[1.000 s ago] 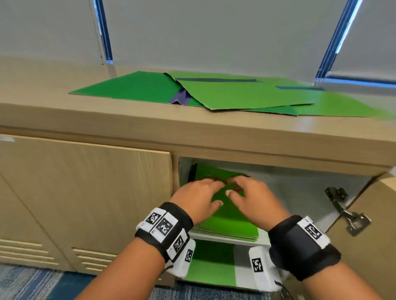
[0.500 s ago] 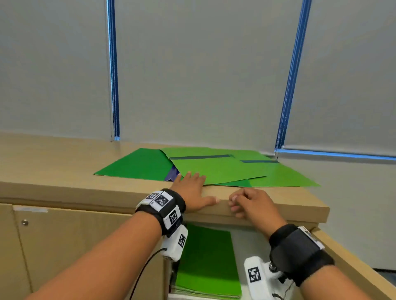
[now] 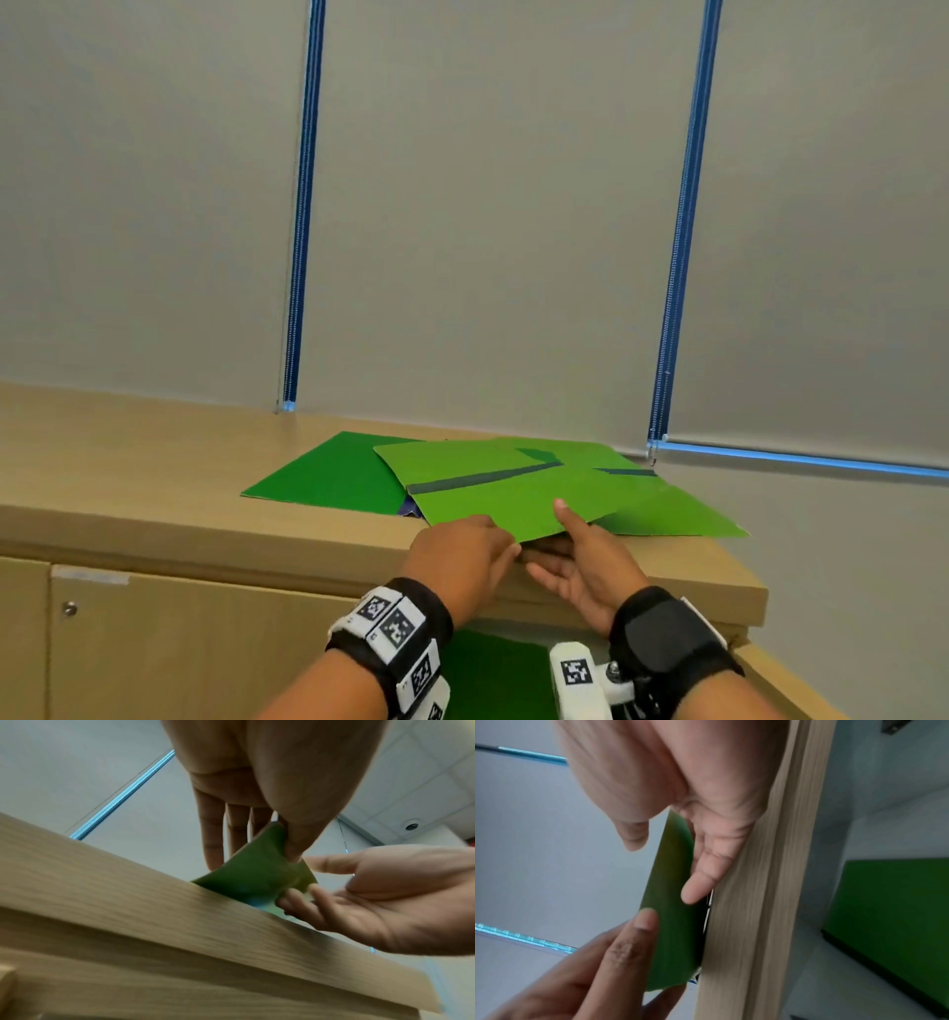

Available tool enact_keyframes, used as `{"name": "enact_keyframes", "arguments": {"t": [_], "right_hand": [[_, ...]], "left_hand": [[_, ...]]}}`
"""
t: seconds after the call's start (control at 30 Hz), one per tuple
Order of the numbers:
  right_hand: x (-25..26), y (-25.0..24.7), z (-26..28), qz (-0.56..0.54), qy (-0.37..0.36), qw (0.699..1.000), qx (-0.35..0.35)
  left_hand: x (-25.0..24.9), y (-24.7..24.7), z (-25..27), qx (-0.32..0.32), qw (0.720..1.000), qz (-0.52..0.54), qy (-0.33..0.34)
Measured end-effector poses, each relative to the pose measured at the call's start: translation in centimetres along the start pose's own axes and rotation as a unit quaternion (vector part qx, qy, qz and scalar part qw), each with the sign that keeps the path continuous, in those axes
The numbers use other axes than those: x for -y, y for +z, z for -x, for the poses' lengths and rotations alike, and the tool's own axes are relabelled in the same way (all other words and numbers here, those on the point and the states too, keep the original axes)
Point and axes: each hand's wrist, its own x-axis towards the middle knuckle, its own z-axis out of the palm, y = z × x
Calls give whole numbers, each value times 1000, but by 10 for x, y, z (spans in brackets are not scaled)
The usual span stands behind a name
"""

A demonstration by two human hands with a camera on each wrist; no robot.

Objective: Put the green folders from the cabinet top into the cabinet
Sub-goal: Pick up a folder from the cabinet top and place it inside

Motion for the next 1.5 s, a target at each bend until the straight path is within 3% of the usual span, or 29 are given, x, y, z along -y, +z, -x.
{"name": "enact_keyframes", "arguments": {"t": [0.1, 0.3, 0.43, 0.57, 0.67, 0.8, 1.0, 1.07, 1.2, 1.37, 1.5], "right_hand": [[11, 4, -2, -56, -50, 997, -20], [40, -8, 7, -66, -108, 992, -5], [60, -11, 30, -63, -146, 987, 21], [71, -13, 48, -46, -168, 984, 31], [74, -16, 52, -27, -175, 984, 15], [72, -19, 60, 18, -214, 977, -3], [69, -25, 77, 65, -266, 962, -2], [64, -31, 83, 77, -259, 963, 14], [25, -52, 80, 66, -190, 979, 18], [-67, -89, 64, 79, -75, 994, 5], [-140, -120, 48, 71, 13, 997, -16]], "left_hand": [[-6, -15, 5, -8, 996, 88, 1], [29, -56, -26, -81, 959, 243, -118], [35, -80, -39, -92, 930, 313, -169], [34, -97, -44, -116, 911, 357, -173], [29, -112, -38, -169, 896, 378, -161], [14, -123, -17, -255, 859, 425, -132], [-8, -131, 26, -236, 763, 584, -149], [-6, -120, 35, -226, 757, 587, -177], [4, -72, 60, -168, 773, 568, -227], [13, 28, 114, -61, 772, 558, -299], [22, 125, 142, 3, 752, 543, -374]]}}
